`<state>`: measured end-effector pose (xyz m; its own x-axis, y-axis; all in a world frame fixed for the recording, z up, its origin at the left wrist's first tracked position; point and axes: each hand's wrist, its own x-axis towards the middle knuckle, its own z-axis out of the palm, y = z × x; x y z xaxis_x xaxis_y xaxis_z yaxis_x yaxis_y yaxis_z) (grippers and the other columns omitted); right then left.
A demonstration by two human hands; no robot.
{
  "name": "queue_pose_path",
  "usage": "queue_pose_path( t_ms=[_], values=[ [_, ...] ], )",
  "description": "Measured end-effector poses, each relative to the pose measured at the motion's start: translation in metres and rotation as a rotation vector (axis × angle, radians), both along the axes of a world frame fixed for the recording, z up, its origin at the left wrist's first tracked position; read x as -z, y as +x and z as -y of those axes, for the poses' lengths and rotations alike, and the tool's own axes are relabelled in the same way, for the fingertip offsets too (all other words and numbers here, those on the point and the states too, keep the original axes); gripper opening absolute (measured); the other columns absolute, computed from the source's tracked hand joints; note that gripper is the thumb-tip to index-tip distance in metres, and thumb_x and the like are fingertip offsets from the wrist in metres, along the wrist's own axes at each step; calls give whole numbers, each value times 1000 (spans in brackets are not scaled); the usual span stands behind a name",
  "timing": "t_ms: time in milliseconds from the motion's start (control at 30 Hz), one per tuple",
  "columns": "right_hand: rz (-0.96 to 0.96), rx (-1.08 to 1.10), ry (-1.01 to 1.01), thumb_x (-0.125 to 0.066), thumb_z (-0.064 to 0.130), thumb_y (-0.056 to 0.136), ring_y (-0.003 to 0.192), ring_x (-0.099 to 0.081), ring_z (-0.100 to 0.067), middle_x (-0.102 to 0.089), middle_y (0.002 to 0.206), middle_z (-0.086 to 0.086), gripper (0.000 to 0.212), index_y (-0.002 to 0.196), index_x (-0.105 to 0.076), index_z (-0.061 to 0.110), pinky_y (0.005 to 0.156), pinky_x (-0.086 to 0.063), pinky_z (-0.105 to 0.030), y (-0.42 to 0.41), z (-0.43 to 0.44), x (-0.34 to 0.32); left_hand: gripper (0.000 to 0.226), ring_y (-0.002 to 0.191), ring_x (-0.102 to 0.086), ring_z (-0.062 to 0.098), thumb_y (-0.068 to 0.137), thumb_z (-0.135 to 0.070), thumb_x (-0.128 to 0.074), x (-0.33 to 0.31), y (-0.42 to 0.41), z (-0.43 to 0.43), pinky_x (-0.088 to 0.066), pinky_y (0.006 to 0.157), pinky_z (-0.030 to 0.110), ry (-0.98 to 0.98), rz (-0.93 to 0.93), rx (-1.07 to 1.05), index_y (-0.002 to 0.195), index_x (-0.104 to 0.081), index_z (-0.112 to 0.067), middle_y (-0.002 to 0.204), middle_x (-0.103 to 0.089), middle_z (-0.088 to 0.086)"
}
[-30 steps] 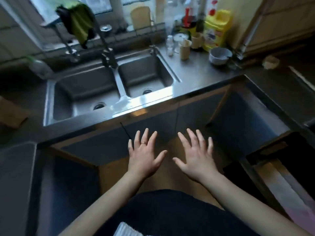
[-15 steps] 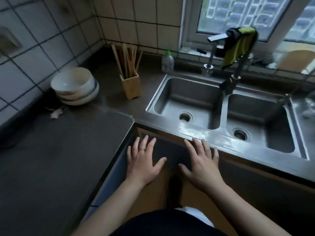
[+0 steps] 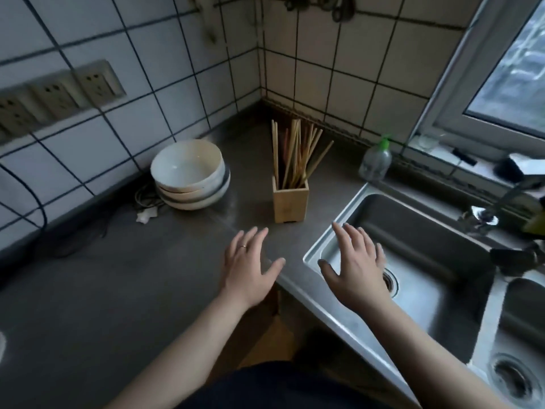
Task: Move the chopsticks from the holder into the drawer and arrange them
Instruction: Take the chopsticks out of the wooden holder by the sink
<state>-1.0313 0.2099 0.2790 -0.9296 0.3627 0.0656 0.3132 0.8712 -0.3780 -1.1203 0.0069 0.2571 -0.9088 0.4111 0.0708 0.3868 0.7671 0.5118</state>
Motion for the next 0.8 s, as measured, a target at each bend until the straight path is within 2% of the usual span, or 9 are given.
queue_pose_path(
  t_ms=[233,333,433,533,600,633,667,733,800],
  values=[
    [-74,-11,-149,-56,47,85,143,-23,-22,-28,154,1,78,150,-16,28,113,-25,-45,-93,-29,-17,77,141,-28,17,80,-68,-49,-10,-88,-35,-25,105,32,236,220,-70,147,-25,-37,154,-34,-4],
    [-92,1,-256,-60,40,87,143,-24,-21,-28,155,-3,81,151,-16,19,113,-23,-36,-129,-36,-19,76,139,-33,19,80,-63,-57,-11,-126,-53,-29,100,31,345,308,-123,146,-26,-40,153,-35,-3],
    [-80,49,-411,-61,38,88,144,-24,-20,-24,157,-5,83,152,-12,18,110,-19,-26,-158,-40,-18,77,138,-35,16,80,-60,-62,-11,-159,-68,-30,95,29,374,360,-150,144,-24,-45,154,-34,-8],
    [-83,109,-563,-64,41,86,142,-29,-16,-29,156,-1,85,152,-14,22,106,-24,-23,-185,-43,-16,80,136,-40,21,80,-56,-66,-10,-190,-82,-32,91,32,359,438,-156,146,-21,-44,153,-36,-7],
    [-90,145,-664,-66,41,85,137,-37,-14,-38,150,1,81,149,-20,22,107,-33,-28,-202,-44,-16,85,135,-41,24,81,-53,-68,-9,-207,-92,-34,92,34,338,500,-175,149,-20,-37,154,-36,-3],
    [-102,161,-737,-67,39,85,130,-44,-12,-44,144,2,77,147,-25,23,102,-39,-29,-209,-44,-17,85,135,-42,24,82,-50,-69,-10,-213,-96,-35,93,33,338,516,-181,151,-22,-31,152,-39,-1],
    [-122,166,-822,-68,35,85,121,-50,-8,-51,136,5,71,144,-30,24,95,-44,-27,-216,-44,-17,82,132,-46,24,82,-47,-71,-10,-219,-101,-37,92,30,348,525,-179,149,-29,-25,146,-46,0],
    [-160,171,-958,-68,28,86,107,-60,-6,-62,119,9,54,133,-43,26,85,-50,-23,-230,-45,-17,60,116,-58,19,82,-41,-74,-8,-231,-109,-41,77,20,413,550,-168,133,-50,-22,119,-63,-7],
    [-188,208,-1015,-68,27,86,99,-66,-7,-68,106,8,36,119,-54,26,83,-55,-25,-242,-45,-18,38,97,-62,12,81,-37,-76,-9,-237,-114,-39,63,15,480,580,-161,114,-60,-28,93,-62,-18]
  ],
)
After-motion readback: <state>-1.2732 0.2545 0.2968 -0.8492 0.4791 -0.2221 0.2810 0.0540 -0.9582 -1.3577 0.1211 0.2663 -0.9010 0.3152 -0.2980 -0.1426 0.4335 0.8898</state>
